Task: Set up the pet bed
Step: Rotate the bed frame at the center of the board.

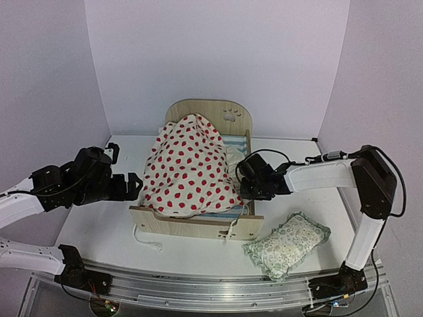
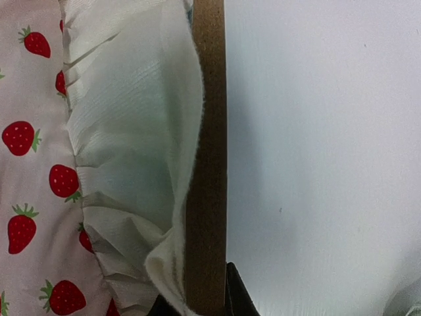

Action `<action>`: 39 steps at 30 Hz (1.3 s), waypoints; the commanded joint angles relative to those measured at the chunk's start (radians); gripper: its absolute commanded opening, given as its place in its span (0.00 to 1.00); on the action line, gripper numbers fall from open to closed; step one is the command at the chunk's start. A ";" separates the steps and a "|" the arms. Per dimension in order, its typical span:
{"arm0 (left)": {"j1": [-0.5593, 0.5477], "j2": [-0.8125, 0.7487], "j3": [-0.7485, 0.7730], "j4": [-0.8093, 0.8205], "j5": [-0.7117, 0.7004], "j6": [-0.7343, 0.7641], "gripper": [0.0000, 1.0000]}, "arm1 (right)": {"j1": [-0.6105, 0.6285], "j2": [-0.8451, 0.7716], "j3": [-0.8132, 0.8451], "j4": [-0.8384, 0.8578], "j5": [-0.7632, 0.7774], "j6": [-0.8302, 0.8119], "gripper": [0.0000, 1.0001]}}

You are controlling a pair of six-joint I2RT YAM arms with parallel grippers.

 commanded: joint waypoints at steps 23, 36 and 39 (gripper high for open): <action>-0.444 0.434 0.259 0.022 -0.202 -0.103 0.96 | -0.092 0.025 0.409 -0.094 -0.234 -0.694 0.87; -0.464 0.487 0.163 0.126 -0.032 -0.080 0.92 | -0.269 0.369 0.801 0.001 -0.526 -1.048 0.88; -0.464 0.492 0.138 0.137 -0.019 -0.083 0.91 | -0.271 0.377 0.805 0.044 -0.473 -1.107 0.89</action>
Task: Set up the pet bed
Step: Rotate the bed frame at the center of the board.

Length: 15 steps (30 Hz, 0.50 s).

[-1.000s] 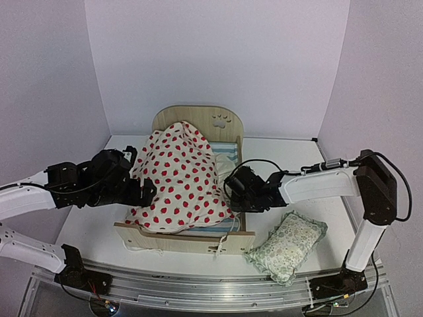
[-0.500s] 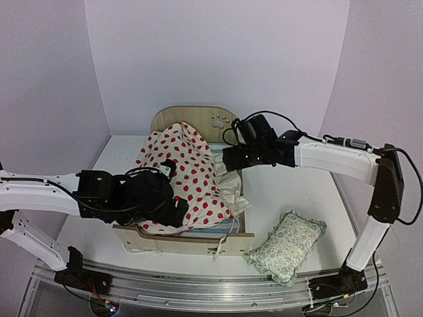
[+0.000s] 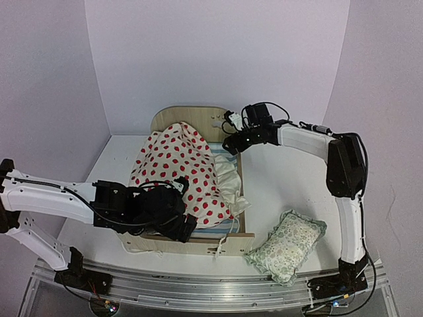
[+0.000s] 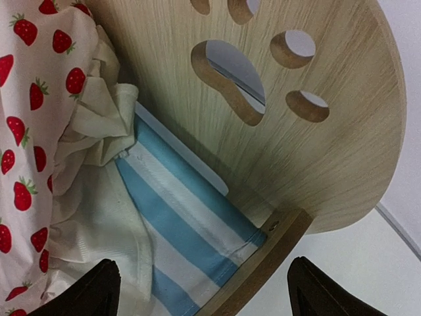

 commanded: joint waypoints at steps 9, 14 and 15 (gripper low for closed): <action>-0.005 0.008 -0.092 0.050 0.041 -0.012 0.91 | -0.035 0.030 0.103 0.181 -0.047 -0.194 0.89; -0.004 0.025 -0.103 0.054 0.067 0.000 0.90 | -0.051 0.080 0.165 0.217 -0.028 -0.230 0.90; -0.005 0.032 -0.102 0.054 0.071 0.003 0.90 | -0.056 0.099 0.191 0.217 -0.046 -0.225 0.90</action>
